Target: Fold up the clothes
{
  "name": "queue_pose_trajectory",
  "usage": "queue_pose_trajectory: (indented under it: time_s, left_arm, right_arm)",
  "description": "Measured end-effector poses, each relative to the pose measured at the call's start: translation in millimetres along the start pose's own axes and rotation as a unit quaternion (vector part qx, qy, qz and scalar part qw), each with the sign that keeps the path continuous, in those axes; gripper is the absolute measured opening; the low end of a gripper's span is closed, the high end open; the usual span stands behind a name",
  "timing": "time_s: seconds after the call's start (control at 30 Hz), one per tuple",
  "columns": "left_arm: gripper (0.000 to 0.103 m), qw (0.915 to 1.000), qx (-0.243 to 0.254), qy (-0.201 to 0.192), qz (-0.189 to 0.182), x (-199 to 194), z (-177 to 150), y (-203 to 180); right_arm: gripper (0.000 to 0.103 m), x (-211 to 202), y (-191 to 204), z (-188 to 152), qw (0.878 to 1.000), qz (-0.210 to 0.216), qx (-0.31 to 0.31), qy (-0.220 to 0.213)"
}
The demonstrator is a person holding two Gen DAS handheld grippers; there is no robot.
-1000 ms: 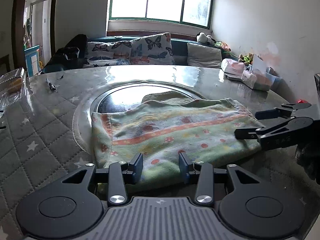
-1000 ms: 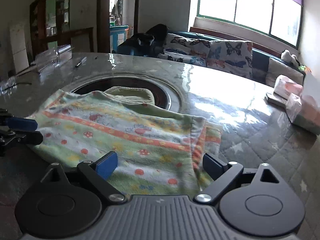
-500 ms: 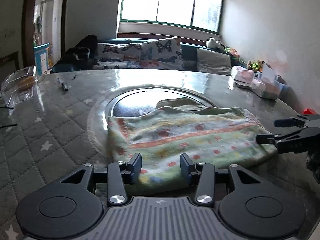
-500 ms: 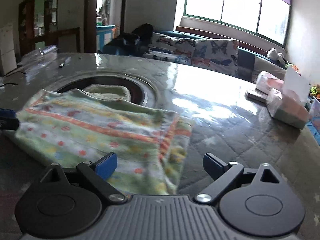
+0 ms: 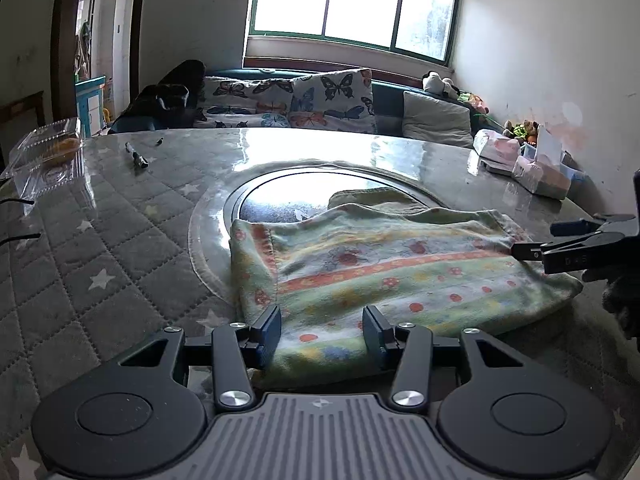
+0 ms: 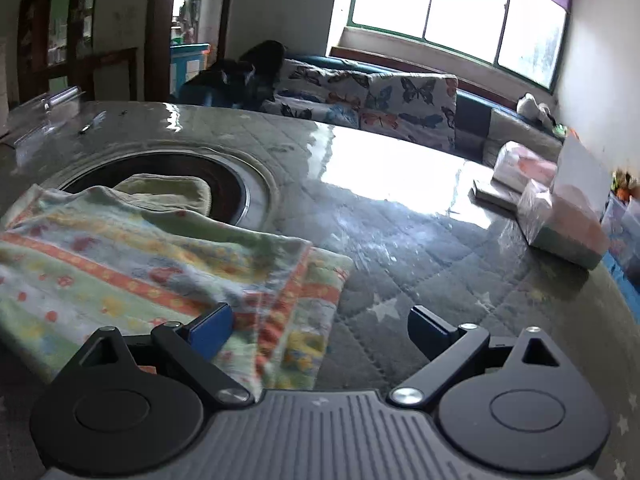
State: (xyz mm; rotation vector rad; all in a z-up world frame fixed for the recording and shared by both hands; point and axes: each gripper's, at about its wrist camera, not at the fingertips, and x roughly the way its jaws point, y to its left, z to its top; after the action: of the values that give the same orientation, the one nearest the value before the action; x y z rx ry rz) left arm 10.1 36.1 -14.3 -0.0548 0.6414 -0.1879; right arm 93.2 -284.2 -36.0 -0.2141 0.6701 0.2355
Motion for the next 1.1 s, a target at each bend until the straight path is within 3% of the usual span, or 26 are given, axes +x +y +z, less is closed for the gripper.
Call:
queue_pose_trajectory:
  time_s: [0.23, 0.43, 0.63, 0.87, 1.1]
  left_arm:
    - [0.051, 0.9999, -0.011, 0.004, 0.005, 3, 2, 8]
    - [0.051, 0.9997, -0.017, 0.004, 0.014, 3, 2, 12]
    - [0.051, 0.9993, -0.032, 0.010, 0.019, 2, 0, 21]
    - [0.051, 0.9986, -0.045, 0.004, 0.027, -11, -2, 25]
    - [0.054, 0.9981, -0.045, 0.009, 0.040, -18, -13, 31]
  right_arm:
    - [0.097, 10, -3, 24, 1.000, -0.008, -0.006, -0.013]
    - [0.101, 45, -11, 34, 0.999, -0.032, 0.000, 0.008]
    - [0.100, 20, -5, 34, 0.999, -0.023, -0.011, -0.023]
    - [0.100, -22, 21, 35, 0.997, 0.048, -0.024, -0.049]
    - [0.100, -46, 74, 35, 0.987, 0.127, -0.079, -0.066]
